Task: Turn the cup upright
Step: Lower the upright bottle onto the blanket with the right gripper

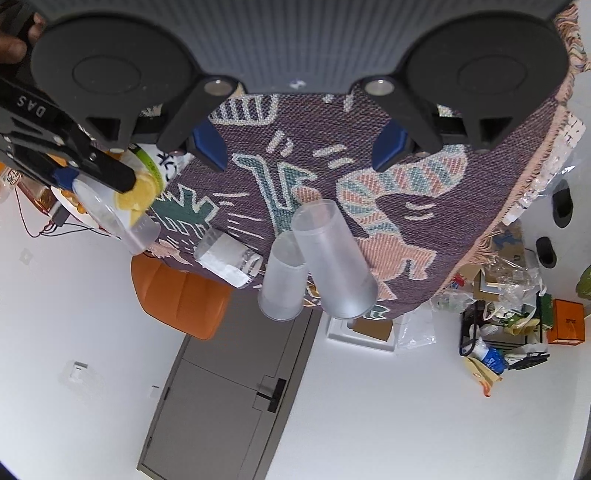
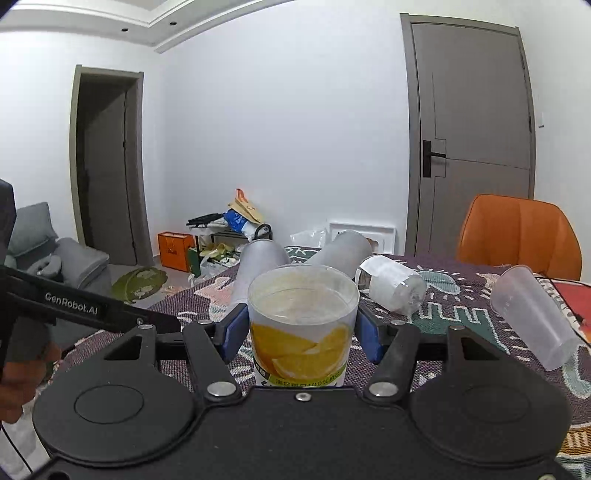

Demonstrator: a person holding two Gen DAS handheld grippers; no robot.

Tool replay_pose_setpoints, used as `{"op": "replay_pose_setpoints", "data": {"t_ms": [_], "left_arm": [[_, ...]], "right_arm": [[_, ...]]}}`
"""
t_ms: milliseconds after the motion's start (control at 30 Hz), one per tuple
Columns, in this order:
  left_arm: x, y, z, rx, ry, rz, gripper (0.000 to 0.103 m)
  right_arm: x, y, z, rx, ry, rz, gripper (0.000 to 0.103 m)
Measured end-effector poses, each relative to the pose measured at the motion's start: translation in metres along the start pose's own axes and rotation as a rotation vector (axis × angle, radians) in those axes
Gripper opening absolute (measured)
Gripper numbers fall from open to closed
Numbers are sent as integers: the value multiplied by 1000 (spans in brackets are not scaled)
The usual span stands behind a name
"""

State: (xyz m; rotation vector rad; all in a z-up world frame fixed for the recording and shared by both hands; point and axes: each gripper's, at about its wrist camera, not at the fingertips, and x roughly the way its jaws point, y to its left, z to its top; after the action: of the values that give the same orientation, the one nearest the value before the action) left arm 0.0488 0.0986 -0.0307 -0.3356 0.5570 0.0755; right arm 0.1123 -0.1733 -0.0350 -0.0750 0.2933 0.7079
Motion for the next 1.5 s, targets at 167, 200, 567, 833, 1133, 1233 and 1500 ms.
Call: {"op": "replay_pose_setpoints", "data": {"t_ms": [167,200,567,833,1133,1233,1500], "left_arm": [[-3,2,-2,-9,-4,-5,84],[-3,2,-2,-9,-4,-7,84],[-5,3,-7,-19,-2,-31,86],[-3,-15,-4,13,-3,-31,87],[-15,-33,-3,59,-7,-26,90],[-20,-37,-4,70,-17,-15,92],[-37,-51,-7,122,-44,3,97]], "right_arm": [[-2,7,-2,-24,50,-2,59],[-1,8,-3,-24,61,2,59],[-1,4,-7,25,104,8,71],[-16,-6,-6,48,54,18,91],[-39,-23,-3,85,-7,9,103],[-44,-33,-4,116,-4,10,103],[-63,-56,-5,175,-10,-1,103]]}}
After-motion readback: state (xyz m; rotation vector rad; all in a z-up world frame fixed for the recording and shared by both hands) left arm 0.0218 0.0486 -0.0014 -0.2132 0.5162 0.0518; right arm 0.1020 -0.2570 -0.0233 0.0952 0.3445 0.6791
